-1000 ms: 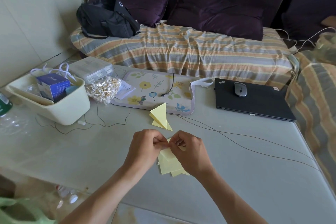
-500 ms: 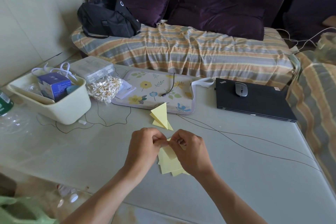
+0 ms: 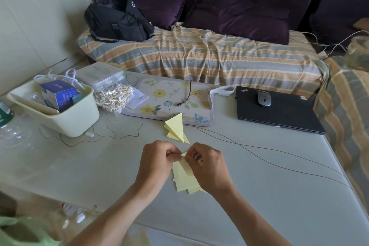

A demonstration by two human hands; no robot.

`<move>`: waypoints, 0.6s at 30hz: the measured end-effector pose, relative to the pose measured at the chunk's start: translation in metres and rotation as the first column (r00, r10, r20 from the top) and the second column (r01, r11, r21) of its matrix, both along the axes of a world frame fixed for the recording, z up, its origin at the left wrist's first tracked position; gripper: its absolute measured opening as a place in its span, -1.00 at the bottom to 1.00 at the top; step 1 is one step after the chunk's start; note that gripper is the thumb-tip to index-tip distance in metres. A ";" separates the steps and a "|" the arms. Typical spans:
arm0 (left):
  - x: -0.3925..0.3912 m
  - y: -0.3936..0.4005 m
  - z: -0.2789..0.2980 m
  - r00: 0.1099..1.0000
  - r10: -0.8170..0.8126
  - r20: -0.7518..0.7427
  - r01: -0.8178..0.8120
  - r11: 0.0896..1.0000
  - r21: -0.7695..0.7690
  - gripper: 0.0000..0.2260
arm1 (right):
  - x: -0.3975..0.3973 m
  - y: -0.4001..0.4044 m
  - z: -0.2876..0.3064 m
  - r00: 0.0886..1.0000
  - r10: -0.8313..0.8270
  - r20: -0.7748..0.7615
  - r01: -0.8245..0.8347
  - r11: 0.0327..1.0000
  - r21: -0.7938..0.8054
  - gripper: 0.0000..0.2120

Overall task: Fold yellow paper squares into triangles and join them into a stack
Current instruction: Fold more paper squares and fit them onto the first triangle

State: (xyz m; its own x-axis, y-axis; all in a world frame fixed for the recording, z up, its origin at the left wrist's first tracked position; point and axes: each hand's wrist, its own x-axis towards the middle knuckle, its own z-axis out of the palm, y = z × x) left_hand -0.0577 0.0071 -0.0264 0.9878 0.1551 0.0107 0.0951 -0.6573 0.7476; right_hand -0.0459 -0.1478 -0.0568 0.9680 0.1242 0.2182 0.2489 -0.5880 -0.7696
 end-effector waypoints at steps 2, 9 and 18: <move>0.001 0.000 -0.004 1.000 -0.015 0.006 0.014 0.999 0.048 -0.81 | 0.000 0.001 -0.001 1.000 -0.013 0.006 0.013 1.000 -0.022 -0.87; 0.004 -0.001 -0.011 0.998 -0.033 0.056 0.025 0.991 0.130 -0.84 | 0.001 0.002 0.000 0.998 -0.034 -0.047 0.033 0.999 -0.017 -0.92; 0.006 0.004 -0.010 0.999 -0.001 0.038 -0.004 0.988 0.155 -0.81 | 0.000 0.000 0.004 0.993 -0.033 -0.116 0.037 0.999 0.030 -0.92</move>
State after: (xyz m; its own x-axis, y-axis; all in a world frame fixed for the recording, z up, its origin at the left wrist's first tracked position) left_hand -0.0517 0.0111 -0.0361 0.9860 0.1502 0.0720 0.0699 -0.7653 0.6398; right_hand -0.0462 -0.1481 -0.0529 0.9906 0.0846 0.1077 0.1367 -0.5690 -0.8109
